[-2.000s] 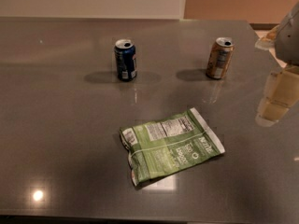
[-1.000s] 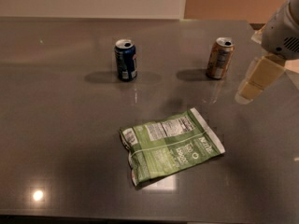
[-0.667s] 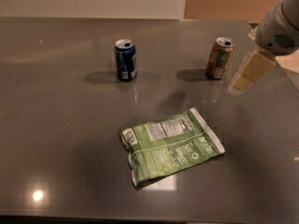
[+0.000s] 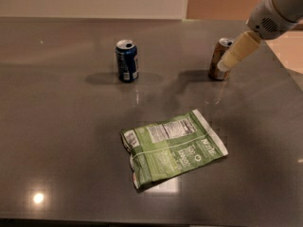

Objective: Move orange can near green jalapeno chip bag

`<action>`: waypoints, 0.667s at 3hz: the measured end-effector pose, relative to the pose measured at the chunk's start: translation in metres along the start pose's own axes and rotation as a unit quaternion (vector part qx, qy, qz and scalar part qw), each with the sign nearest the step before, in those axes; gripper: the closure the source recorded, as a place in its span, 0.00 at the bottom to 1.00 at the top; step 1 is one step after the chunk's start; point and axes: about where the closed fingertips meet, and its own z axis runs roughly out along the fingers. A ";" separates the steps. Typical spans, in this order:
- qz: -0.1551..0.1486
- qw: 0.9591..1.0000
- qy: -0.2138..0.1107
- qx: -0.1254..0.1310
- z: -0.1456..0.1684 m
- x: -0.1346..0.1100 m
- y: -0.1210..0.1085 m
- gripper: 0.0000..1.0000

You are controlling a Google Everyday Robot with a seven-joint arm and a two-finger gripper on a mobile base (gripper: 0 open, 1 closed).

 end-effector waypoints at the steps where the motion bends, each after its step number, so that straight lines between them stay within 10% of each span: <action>1: 0.031 0.999 -0.021 0.002 0.020 -0.011 -0.029 0.00; 2: 0.050 0.998 -0.031 0.004 0.036 -0.014 -0.046 0.00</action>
Offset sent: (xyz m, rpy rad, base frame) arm 0.0895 -0.0157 -0.0164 0.1371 -0.0274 -0.1210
